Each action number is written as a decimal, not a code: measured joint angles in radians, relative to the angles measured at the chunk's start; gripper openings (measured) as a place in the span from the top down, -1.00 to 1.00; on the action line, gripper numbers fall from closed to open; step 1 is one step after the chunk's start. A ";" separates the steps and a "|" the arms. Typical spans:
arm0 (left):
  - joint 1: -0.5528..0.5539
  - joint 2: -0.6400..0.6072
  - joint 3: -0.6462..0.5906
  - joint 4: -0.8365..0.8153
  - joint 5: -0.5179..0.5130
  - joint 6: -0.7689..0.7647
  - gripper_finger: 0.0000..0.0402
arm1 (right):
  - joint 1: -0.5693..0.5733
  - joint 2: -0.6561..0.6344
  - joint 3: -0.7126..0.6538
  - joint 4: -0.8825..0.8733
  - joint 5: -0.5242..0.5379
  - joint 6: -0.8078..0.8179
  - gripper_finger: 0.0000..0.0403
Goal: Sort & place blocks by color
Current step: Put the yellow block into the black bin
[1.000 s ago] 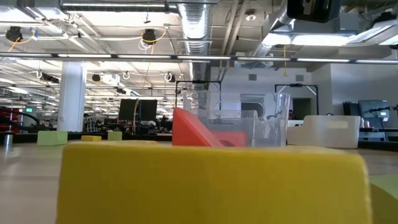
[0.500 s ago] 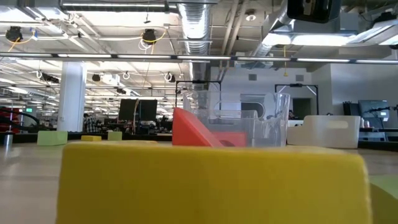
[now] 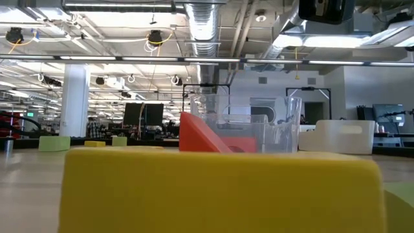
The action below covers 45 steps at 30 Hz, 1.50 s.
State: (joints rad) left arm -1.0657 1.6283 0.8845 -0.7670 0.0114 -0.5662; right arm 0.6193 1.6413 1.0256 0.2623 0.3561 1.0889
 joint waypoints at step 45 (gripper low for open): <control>1.378 -0.282 0.006 0.880 -0.135 0.269 -0.29 | -0.078 -0.349 0.001 -0.792 0.218 -0.073 -0.27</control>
State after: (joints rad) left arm 0.3127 1.3467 0.8901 0.1135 -0.1234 -0.2977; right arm 0.5408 1.2920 1.0262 -0.5296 0.5738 1.0159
